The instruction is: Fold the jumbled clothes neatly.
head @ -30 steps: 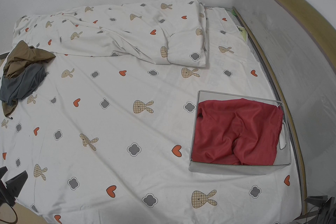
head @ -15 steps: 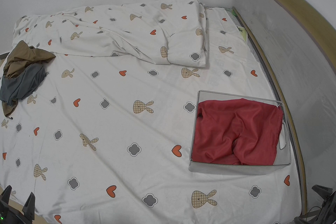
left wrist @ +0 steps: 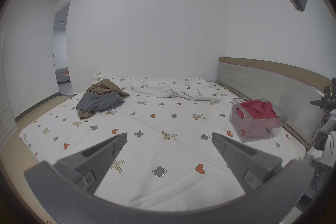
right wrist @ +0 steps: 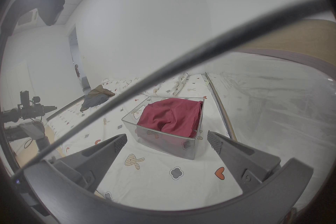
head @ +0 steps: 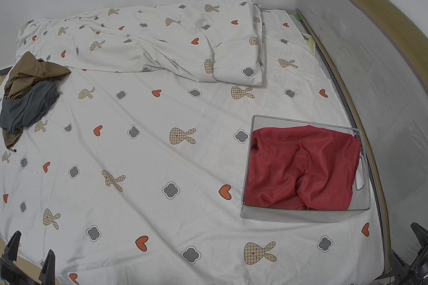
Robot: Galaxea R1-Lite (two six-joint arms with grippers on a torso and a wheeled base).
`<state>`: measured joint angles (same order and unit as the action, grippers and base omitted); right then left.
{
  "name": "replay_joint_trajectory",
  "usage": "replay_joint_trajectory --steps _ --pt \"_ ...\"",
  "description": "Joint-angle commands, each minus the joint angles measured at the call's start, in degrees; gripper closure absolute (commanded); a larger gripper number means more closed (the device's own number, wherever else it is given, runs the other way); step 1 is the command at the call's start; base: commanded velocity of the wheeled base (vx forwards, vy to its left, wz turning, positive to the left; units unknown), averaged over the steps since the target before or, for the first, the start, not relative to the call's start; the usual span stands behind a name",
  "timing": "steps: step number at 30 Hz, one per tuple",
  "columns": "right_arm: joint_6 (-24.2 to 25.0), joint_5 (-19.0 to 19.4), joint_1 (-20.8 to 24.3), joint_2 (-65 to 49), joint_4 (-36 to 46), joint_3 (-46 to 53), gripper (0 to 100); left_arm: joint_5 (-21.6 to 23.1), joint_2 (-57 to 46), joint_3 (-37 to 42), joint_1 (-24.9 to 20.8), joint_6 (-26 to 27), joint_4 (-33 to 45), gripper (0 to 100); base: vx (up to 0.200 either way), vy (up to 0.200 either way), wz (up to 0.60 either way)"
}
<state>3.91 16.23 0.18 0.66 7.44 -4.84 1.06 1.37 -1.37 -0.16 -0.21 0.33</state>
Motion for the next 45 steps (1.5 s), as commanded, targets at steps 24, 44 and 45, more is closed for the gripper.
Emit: replay_joint_trajectory --steps 24,44,45 --pt "-3.6 -18.2 -0.2 -0.7 -1.2 2.6 0 -0.5 -1.4 1.3 0.1 0.0 -0.2 0 0.000 0.000 0.00" --pt "-3.8 -17.4 -0.1 -0.7 -7.7 4.8 0 -0.4 -1.4 1.3 0.1 -0.1 -0.2 0 0.000 0.000 0.00" --pt "-4.0 -17.3 -0.1 -0.7 -7.7 4.8 0 -0.4 -1.4 1.3 0.1 -0.1 -0.2 0 0.000 0.000 0.00"
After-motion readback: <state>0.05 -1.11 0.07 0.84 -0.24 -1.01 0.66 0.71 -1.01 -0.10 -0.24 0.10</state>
